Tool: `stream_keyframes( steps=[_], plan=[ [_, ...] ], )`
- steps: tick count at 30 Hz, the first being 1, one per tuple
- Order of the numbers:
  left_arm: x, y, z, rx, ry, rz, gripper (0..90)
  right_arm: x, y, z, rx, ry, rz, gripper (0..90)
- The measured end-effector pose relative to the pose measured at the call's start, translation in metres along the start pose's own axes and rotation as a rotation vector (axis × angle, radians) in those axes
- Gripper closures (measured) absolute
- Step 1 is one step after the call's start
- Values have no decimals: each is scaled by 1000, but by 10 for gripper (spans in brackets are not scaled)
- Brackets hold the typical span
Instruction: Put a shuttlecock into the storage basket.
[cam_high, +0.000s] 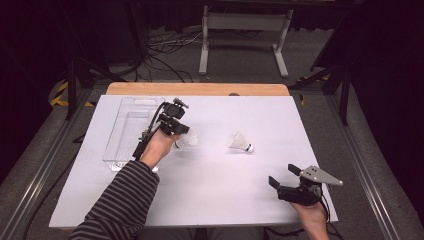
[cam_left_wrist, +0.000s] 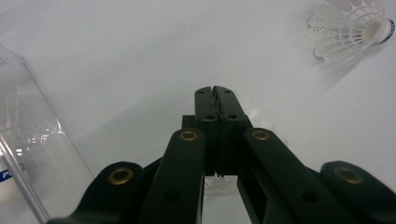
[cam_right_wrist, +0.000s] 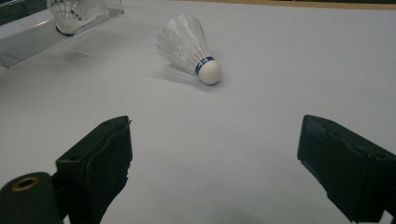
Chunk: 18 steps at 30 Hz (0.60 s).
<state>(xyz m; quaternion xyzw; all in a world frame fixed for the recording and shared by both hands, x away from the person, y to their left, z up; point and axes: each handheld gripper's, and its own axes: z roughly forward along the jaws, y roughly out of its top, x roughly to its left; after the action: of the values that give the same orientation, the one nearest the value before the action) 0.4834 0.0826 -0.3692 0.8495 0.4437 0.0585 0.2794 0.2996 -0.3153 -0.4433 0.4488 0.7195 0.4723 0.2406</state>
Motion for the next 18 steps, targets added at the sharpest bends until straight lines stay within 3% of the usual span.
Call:
stream_keyframes(
  steps=[18],
  plan=[
    [-1, -7, -28, -52, -49, 19, 899, 0, 0, 0, -2, 0, -2, 108]
  ],
)
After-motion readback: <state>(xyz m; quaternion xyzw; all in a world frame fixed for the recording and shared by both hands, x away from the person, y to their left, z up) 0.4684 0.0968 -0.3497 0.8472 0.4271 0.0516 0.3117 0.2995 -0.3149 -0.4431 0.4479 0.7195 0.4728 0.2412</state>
